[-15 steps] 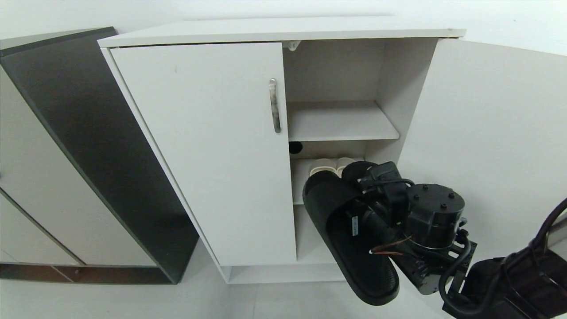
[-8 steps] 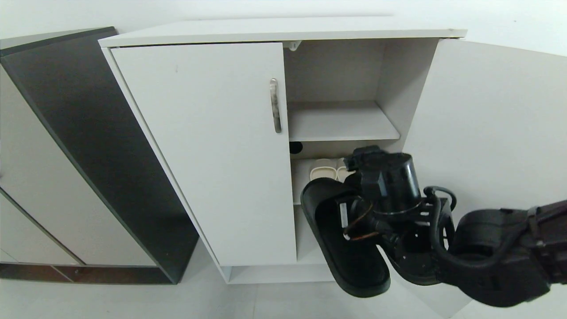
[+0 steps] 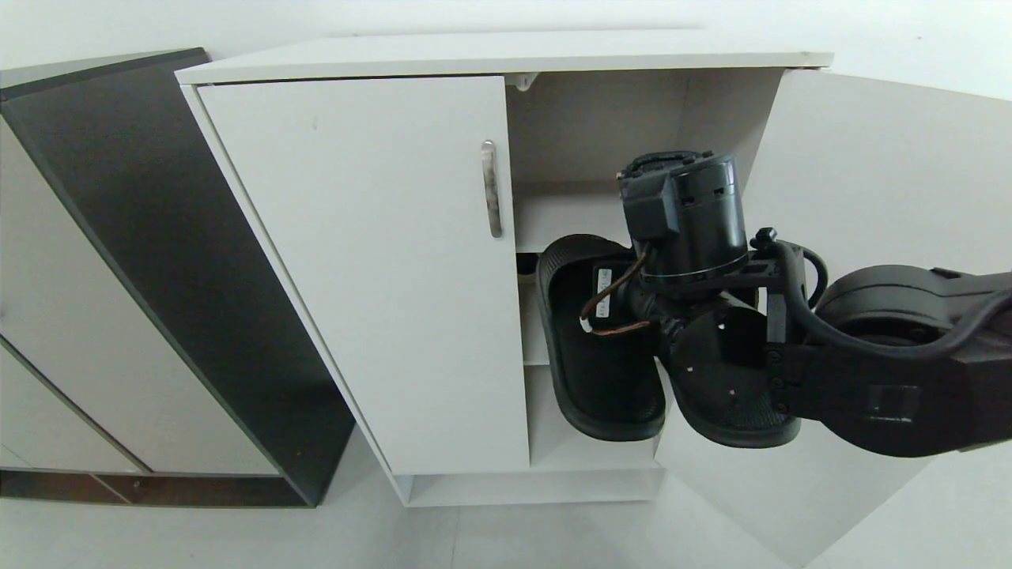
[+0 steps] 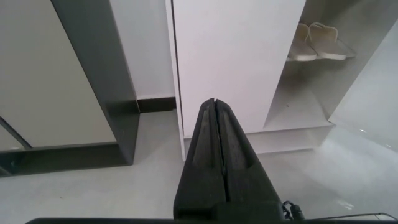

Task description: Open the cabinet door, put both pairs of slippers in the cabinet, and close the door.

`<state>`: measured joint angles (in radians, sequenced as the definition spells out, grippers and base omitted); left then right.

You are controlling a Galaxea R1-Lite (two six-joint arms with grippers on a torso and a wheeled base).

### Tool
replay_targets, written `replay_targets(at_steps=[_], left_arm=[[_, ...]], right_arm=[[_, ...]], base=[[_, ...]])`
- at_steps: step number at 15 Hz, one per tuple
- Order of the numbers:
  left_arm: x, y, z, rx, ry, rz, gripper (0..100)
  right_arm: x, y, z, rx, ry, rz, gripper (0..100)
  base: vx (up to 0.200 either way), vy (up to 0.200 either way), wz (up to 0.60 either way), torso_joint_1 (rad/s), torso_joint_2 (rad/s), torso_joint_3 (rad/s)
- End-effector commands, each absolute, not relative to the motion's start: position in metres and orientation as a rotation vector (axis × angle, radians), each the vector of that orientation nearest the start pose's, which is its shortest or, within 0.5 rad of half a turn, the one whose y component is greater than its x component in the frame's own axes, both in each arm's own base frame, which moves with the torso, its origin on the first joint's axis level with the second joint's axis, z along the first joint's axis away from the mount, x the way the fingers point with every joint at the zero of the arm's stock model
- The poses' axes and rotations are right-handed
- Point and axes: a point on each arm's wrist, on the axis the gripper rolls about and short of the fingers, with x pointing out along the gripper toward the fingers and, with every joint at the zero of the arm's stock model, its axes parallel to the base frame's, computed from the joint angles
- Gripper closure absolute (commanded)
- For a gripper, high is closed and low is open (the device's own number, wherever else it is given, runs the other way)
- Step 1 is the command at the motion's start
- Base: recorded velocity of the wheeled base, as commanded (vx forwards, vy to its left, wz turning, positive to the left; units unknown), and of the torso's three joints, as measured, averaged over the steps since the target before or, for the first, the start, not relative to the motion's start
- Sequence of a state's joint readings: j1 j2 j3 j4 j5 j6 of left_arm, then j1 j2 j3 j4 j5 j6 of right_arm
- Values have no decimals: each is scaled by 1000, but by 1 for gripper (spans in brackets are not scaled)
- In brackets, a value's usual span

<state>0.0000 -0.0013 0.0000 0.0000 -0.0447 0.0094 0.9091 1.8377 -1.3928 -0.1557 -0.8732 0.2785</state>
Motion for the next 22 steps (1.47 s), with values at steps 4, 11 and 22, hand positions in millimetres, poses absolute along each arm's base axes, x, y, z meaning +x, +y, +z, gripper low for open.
replay_targets(at_steps=[4,11,22], left_arm=[[-23,-1,75,9,0,-46,100],[-23,-1,75,11,0,-46,100],[-23,-1,75,9,0,-46,100]], right_arm=[[237,274,252,37,191,6,100],[247,272,245,13,191,-19,100],[299,273,233,6,125,-20,100]], base=[[50,0,0,1,1,2],[200,0,0,1,3,2],[55,0,0,1,0,1]])
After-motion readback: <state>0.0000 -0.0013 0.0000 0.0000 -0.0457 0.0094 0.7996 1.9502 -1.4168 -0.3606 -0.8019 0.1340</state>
